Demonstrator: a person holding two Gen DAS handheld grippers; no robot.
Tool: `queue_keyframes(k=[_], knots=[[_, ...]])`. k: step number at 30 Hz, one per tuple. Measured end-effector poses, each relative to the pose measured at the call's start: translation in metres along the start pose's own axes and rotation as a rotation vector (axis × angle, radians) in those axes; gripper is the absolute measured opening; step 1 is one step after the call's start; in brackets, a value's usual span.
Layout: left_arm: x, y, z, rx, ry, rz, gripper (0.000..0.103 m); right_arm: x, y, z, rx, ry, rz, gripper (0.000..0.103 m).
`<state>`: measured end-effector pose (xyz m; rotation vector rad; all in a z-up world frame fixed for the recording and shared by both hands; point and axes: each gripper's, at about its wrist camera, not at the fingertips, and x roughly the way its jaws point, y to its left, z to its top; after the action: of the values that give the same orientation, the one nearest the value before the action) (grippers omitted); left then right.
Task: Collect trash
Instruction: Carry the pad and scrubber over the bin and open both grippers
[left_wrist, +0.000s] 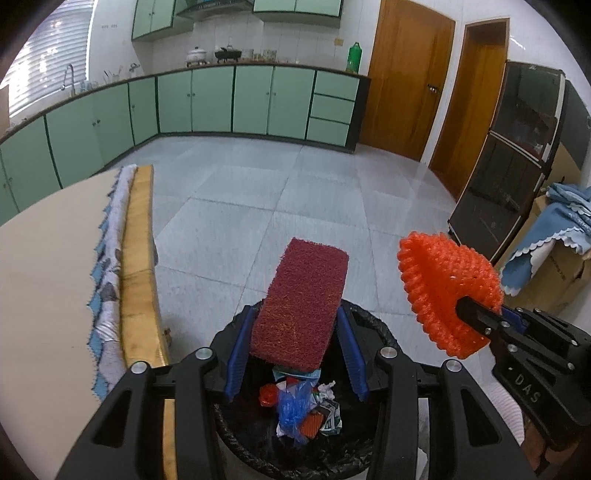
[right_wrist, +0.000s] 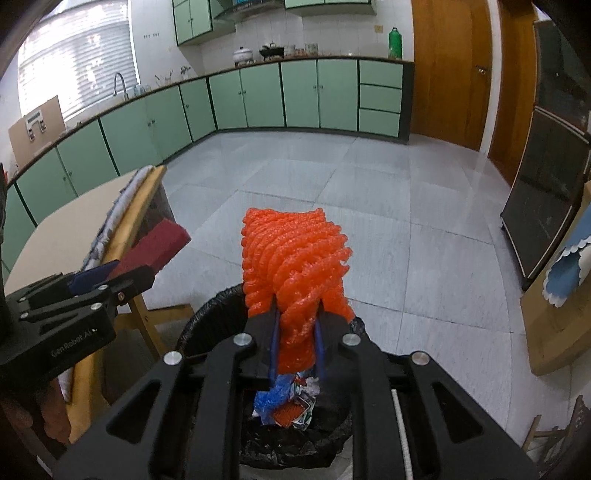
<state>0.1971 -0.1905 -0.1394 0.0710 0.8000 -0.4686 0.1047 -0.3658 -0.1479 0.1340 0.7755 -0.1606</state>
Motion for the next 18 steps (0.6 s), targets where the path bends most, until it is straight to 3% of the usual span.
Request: queue_keyframes(k=[1, 4, 6, 13, 18], knots=[[0.003, 0.000, 0.000, -0.001, 0.010, -0.005, 0.046, 0.004, 0.000, 0.000, -0.005, 0.007, 0.000, 0.020], [0.008, 0.003, 0.000, -0.014, 0.022, -0.017, 0.048, 0.013, -0.002, 0.001, -0.013, 0.026, -0.003, 0.035], [0.009, 0.007, 0.004, -0.027, 0.023, -0.030, 0.057, 0.017, -0.003, 0.001, -0.017, 0.037, -0.003, 0.050], [0.002, 0.018, 0.010, -0.052, -0.006, -0.010, 0.059, 0.017, -0.006, 0.002, -0.009, 0.015, -0.022, 0.067], [-0.018, 0.028, 0.019, -0.053, -0.065, 0.020, 0.065, 0.004, -0.006, 0.005, -0.009, -0.028, -0.045, 0.088]])
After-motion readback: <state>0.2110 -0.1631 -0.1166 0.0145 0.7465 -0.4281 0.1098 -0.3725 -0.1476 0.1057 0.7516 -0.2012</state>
